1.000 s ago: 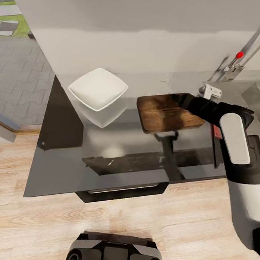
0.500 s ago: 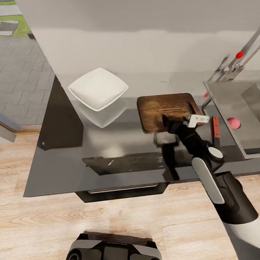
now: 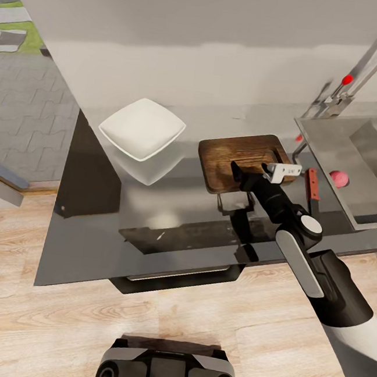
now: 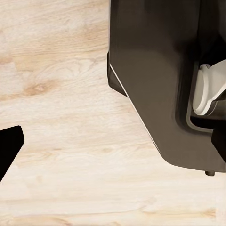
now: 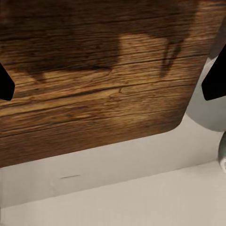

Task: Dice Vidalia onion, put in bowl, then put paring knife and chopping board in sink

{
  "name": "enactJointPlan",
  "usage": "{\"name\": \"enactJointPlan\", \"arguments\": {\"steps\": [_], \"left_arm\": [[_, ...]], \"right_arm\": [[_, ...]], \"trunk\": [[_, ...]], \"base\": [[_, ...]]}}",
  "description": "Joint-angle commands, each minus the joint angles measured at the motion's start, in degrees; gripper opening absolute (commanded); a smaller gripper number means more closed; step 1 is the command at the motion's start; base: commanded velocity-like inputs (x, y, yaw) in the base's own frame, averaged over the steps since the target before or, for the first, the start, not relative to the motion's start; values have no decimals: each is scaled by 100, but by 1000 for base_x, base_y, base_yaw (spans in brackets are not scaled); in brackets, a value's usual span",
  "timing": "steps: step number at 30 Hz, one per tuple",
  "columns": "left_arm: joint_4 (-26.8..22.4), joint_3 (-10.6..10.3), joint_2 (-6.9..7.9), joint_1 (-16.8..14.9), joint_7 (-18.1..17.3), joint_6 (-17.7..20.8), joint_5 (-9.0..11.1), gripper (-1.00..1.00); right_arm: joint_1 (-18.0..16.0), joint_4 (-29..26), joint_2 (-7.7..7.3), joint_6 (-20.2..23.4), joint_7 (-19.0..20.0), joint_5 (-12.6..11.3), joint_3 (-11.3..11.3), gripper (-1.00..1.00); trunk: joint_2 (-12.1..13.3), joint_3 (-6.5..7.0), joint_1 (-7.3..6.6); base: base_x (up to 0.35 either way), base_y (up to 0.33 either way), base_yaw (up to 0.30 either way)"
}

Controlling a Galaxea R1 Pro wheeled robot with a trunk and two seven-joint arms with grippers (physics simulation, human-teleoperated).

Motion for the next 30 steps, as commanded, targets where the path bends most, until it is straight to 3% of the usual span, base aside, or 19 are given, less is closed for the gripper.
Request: {"name": "enactJointPlan", "arguments": {"steps": [1,10,14,30], "left_arm": [[-9,-29,4,3,40,-4,12,100],[-9,-29,4,3,37,-10,15,100],[-9,-29,2,3,36,-12,12,100],[-9,-29,4,3,42,-21,12,100]], "right_arm": [[-7,-10,-8,7,-53,-50,15,100],[-6,-10,-22,5,-50,-46,-75,100],[-6,-10,-20,28,-50,-48,-217,100],[-6,-10,-3,72,-95,-18,-270,100]], "trunk": [[-10,-7,4],[-10,-7,4],[-10,-7,4],[-10,-7,4]], "base": [[0,0,0],[-54,0,0],[-293,0,0],[-335,0,0]]}}
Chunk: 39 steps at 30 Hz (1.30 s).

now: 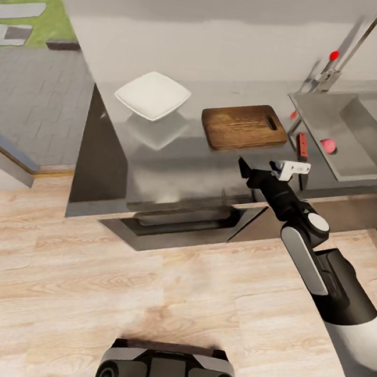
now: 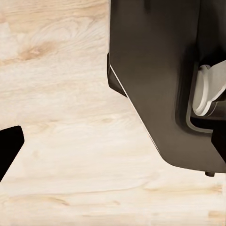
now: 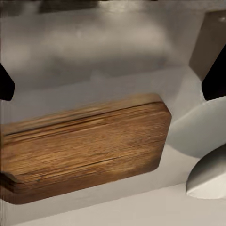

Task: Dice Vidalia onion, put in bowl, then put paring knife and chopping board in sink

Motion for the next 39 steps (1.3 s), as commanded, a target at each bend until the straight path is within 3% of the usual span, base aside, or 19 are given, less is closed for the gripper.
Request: {"name": "enactJointPlan", "arguments": {"steps": [1,5,8,12,24,30,39], "left_arm": [[-10,-29,4,3,42,-4,12,100],[-15,-29,4,3,42,-4,12,100],[-14,-29,4,3,42,-5,12,100],[-17,-29,4,3,42,0,12,100],[-18,-29,4,3,42,4,12,100],[-13,-29,4,3,42,4,12,100],[-29,-29,4,3,57,13,19,100]], "right_arm": [[-6,-9,-12,14,-58,-50,-1,100],[-6,-9,-33,102,-62,-47,-166,100],[-6,-9,-28,470,-52,-53,-587,100],[-6,-9,-23,643,-40,-55,-721,100],[-6,-9,-16,658,-36,-51,-710,100],[0,-3,-14,649,-41,-47,-531,100],[741,72,-6,497,-19,-28,-447,100]], "trunk": [[-10,-7,0],[-10,-7,0],[-10,-7,0],[-10,9,0],[-10,114,0],[-10,168,0],[-10,250,0]], "base": [[-338,0,0],[-337,0,0],[-337,0,0],[-337,0,0],[-338,0,0],[-338,0,0],[-244,0,0]]}}
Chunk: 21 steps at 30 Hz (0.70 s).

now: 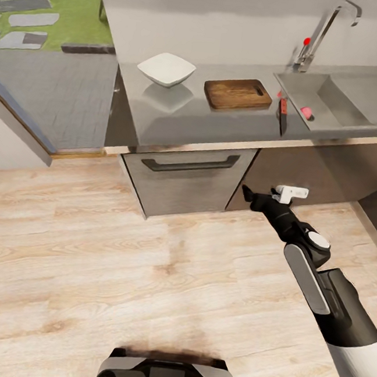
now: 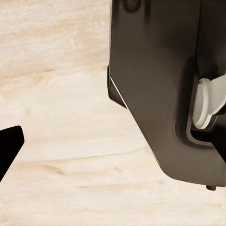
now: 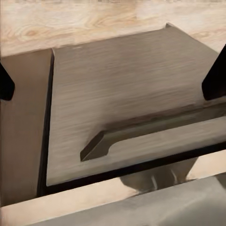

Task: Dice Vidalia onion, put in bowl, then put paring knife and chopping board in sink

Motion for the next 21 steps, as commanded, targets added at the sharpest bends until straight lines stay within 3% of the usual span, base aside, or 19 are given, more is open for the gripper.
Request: {"name": "enactJointPlan", "arguments": {"steps": [1,9,13,15,16,17,21], "left_arm": [[-11,-30,4,3,42,-4,13,100],[-33,-30,-4,3,44,-9,14,100],[-39,-30,-4,3,44,-12,14,100],[-40,-30,-5,3,44,-13,14,100],[-45,-30,-5,3,44,-13,12,100],[-50,-30,-8,3,47,-10,13,100],[-56,-30,-12,3,62,-9,14,100]], "right_arm": [[114,10,-6,-83,-55,-52,15,100],[750,80,-12,-541,-55,-37,23,100],[953,390,-3,-816,-37,-37,49,100],[1010,746,-1,-1262,-31,-39,229,100],[1034,1035,-7,-1757,-49,-37,608,100],[1040,1109,-16,-1936,-62,-38,775,100],[1048,1203,-28,-2179,-89,-49,999,100]], "trunk": [[-10,2,3],[-10,75,3],[-10,111,3],[-10,129,3],[-10,138,3],[-10,147,3],[-10,183,3]], "base": [[-68,0,0],[-20,0,0],[-1,0,0],[0,0,0],[0,0,0],[0,0,0],[0,0,0]]}}
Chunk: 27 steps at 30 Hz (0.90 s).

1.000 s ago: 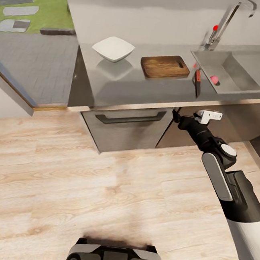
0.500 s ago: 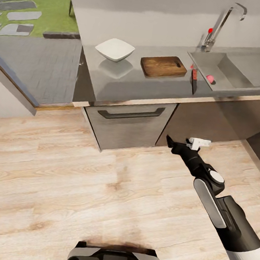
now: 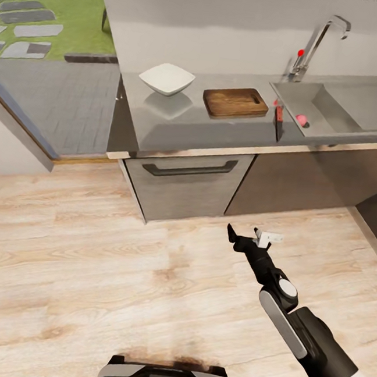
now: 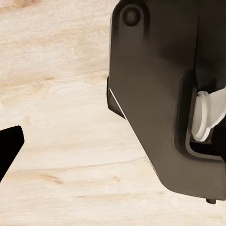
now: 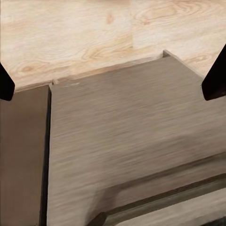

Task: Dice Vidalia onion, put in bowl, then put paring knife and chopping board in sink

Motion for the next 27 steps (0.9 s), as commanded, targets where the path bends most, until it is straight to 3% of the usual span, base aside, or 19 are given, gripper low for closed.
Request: {"name": "enactJointPlan", "arguments": {"steps": [1,10,20,27], "left_arm": [[-10,-29,3,3,47,-7,13,100],[-11,-29,2,3,51,-7,13,100],[-11,-29,2,3,58,0,13,100],[-11,-29,2,3,58,4,13,100]], "right_arm": [[-4,3,-10,-66,-56,-38,79,100],[121,-196,-24,-117,-70,-33,99,100],[572,-851,-147,-486,-1298,279,107,100],[613,-850,-238,-451,-1365,252,108,100]], "trunk": [[-9,2,4],[-9,84,4],[-9,174,4],[-9,238,4]], "base": [[0,0,0],[0,0,0],[0,0,0],[0,0,0]]}}
